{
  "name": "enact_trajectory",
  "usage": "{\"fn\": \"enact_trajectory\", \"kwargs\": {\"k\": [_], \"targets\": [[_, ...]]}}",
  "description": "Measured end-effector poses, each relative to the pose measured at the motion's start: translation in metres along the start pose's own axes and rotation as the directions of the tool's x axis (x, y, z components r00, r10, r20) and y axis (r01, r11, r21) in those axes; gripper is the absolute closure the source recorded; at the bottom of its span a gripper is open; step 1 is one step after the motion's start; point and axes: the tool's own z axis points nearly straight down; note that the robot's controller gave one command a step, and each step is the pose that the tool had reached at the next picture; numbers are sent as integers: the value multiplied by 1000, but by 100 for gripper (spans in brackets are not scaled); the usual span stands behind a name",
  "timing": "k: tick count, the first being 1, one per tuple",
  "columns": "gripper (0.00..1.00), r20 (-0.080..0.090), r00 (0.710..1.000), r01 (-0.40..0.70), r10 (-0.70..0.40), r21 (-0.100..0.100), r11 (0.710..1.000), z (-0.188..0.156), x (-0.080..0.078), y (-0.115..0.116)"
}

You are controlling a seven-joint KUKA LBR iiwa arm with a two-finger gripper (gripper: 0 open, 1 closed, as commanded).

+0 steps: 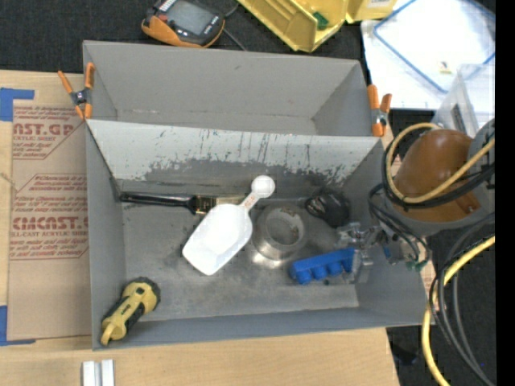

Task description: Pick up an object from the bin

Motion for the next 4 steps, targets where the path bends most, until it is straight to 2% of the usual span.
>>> {"fn": "enact_trajectory", "kwargs": {"k": [1, 2, 3, 4], "targets": [[100, -15, 999, 33, -33, -5, 999, -18, 7, 6], [100, -8, 998, -62, 62, -3, 998, 7, -1, 37], [100, -23, 997, -77, 76, -7, 997, 12, 2, 40], [100, -8, 998, -56, 56, -2, 998, -50, -5, 35]]}}
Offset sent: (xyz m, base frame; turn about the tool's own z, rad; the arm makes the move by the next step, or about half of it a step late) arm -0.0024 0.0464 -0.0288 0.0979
